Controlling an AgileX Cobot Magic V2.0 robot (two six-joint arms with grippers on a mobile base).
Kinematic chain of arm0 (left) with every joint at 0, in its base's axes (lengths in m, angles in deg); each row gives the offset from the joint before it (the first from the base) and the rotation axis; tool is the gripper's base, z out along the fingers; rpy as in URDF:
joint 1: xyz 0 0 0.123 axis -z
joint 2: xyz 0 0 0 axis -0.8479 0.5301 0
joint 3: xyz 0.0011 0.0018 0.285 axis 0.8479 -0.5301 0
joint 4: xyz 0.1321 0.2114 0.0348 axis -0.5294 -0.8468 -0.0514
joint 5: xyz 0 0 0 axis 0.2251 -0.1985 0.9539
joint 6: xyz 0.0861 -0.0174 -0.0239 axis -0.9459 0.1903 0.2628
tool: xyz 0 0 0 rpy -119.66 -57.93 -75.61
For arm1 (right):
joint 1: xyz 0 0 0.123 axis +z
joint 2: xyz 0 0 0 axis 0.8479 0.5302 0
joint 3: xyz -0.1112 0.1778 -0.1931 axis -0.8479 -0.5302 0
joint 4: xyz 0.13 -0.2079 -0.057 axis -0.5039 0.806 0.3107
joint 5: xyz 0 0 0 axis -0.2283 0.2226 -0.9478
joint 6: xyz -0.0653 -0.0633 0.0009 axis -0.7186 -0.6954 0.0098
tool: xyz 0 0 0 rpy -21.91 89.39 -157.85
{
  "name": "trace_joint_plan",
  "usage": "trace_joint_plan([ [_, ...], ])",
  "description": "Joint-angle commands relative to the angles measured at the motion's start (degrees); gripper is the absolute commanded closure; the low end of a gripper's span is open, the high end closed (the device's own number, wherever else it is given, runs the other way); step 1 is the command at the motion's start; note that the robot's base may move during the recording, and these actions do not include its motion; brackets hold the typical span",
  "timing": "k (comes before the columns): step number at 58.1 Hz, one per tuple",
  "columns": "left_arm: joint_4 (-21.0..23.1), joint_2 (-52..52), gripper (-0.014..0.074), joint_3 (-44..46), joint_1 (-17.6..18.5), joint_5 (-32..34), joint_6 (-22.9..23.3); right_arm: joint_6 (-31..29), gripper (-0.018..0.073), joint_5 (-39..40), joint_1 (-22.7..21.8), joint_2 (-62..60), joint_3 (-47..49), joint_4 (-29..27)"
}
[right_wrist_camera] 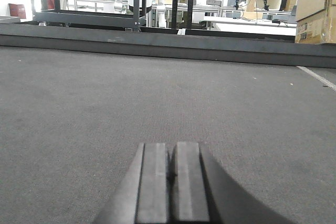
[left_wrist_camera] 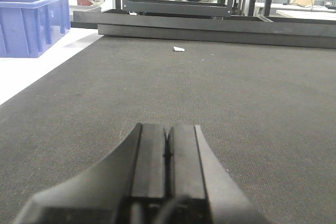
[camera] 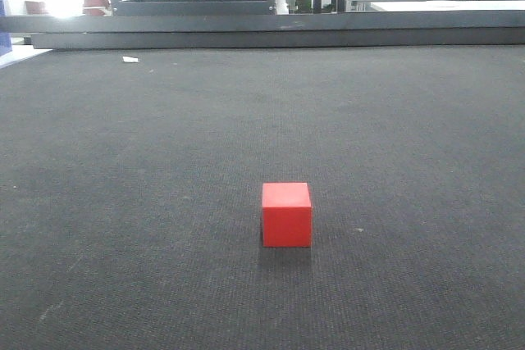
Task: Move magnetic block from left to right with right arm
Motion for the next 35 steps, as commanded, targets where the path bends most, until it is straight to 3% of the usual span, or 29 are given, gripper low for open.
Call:
trace_joint_plan([
  [1,0.4,-0.4,0.0713,-0.6,0.4,4.7,0.1,-0.3,0.0503,5.0,-0.3,-0.7,0.1,0.6],
  [35,0.4,-0.4,0.0713,-0.6,0.4,4.7,0.1,-0.3,0.0503,5.1,-0.3,-0.7,0.1,0.7],
])
